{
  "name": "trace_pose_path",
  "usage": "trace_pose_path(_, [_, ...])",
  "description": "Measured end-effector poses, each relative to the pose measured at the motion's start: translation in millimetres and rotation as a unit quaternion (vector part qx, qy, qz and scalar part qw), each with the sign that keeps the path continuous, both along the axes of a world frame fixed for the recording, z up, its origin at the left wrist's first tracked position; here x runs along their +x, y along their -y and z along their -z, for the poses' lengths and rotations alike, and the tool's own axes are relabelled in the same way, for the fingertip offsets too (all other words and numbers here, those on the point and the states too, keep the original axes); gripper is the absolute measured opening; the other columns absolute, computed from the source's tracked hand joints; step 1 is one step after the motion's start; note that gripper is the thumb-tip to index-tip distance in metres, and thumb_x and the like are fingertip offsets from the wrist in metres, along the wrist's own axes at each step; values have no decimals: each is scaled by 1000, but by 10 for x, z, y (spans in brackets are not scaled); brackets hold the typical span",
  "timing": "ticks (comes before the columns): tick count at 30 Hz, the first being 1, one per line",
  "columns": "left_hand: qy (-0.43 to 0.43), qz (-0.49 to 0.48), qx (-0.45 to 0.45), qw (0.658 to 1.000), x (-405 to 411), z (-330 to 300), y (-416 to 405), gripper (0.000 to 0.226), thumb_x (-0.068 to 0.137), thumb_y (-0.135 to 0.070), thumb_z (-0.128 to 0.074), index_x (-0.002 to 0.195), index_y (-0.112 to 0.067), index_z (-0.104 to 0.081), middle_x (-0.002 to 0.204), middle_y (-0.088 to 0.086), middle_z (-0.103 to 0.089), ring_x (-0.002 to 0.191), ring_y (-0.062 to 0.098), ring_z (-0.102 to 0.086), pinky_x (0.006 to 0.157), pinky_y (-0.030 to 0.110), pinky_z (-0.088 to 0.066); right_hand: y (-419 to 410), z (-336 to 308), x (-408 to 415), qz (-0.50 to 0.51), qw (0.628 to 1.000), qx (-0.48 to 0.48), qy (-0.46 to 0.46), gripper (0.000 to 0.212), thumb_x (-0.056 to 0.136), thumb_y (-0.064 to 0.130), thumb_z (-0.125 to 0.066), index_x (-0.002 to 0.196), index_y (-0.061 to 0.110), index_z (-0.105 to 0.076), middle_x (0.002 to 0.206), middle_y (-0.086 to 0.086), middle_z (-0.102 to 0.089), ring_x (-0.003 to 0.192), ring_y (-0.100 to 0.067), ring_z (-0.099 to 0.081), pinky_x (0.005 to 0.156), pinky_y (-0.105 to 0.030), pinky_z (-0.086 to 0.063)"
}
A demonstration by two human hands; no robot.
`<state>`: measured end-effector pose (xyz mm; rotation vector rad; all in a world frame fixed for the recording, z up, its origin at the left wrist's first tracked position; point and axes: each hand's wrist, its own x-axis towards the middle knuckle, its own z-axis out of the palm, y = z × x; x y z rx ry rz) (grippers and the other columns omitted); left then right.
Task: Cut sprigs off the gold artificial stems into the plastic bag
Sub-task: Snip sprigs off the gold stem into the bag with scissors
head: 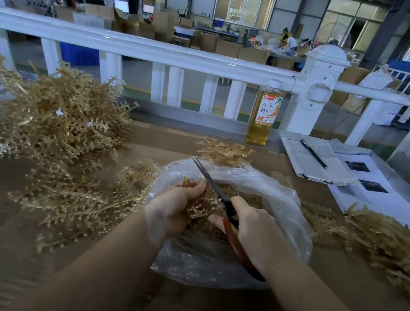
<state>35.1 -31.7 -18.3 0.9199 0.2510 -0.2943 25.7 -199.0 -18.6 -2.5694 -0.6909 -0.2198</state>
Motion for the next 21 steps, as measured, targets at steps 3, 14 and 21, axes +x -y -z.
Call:
trace_pose_path(3, [0, -13, 2, 1000, 5, 7, 3, 13, 93, -5, -51, 82, -7, -58, 55, 5, -64, 44, 15, -62, 42, 22, -50, 13, 16, 6, 4, 1000, -1, 6, 41, 88, 62, -47, 95, 21, -49, 71, 6, -58, 63, -11, -55, 55, -19, -39])
trace_pose_path(14, [55, -31, 77, 995, -7, 108, 44, 45, 76, -30, -72, 109, -2, -61, 88, 12, -70, 77, 24, -68, 67, 34, -58, 55, -25, 45, 44, 981, 184, -31, 25, 87, 50, -62, 86, 26, -59, 68, 6, -61, 64, -6, -59, 63, -28, -51])
trace_pose_path(21, [101, -10, 32, 994, -54, 98, -28, 57, 54, 14, -65, 104, -11, -57, 78, 7, -66, 61, 16, -68, 50, 25, -52, 11, -67, 115, 72, 957, 272, -68, 16, 81, 14, -75, 86, 23, -62, 67, 7, -62, 62, -2, -61, 59, -22, -50])
